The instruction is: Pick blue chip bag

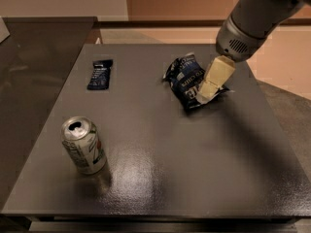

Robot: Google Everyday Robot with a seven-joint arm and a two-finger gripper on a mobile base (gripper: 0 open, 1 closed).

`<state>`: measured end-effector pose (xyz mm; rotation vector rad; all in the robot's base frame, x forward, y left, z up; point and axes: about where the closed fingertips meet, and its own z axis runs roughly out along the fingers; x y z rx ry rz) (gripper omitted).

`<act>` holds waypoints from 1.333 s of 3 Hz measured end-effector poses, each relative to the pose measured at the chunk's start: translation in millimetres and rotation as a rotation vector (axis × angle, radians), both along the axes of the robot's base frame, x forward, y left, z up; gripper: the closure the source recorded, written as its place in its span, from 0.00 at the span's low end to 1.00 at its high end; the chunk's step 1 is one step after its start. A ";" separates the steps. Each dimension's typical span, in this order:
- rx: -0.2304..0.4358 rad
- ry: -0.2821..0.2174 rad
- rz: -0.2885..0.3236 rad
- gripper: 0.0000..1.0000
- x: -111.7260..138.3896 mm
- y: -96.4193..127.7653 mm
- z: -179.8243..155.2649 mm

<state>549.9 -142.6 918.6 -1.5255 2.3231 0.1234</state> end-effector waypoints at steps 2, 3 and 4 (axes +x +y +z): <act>0.059 -0.001 -0.101 0.00 42.4 8.6 -32.5; 0.082 -0.002 -0.157 0.00 58.6 4.5 -45.7; 0.102 0.004 -0.185 0.00 66.5 1.0 -51.7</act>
Offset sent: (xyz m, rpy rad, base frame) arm 0.0679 0.0081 -0.0503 0.0836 -0.0086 -0.1719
